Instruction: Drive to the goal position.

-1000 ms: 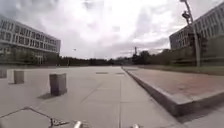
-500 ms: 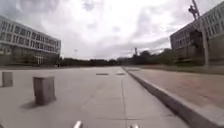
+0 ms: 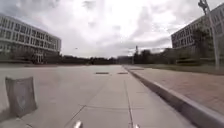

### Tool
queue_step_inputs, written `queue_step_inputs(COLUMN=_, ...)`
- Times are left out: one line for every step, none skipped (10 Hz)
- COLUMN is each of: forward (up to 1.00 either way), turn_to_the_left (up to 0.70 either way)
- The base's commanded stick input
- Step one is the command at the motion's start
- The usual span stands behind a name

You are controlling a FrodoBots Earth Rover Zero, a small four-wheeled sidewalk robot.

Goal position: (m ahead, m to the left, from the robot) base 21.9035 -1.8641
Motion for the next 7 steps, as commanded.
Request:
queue_step_inputs(forward=1.00, turn_to_the_left=0.00)
queue_step_inputs(forward=1.00, turn_to_the_left=0.00)
queue_step_inputs(forward=1.00, turn_to_the_left=0.00)
queue_step_inputs(forward=1.00, turn_to_the_left=0.00)
queue_step_inputs(forward=1.00, turn_to_the_left=0.00)
queue_step_inputs(forward=1.00, turn_to_the_left=0.00)
queue_step_inputs(forward=1.00, turn_to_the_left=-0.07)
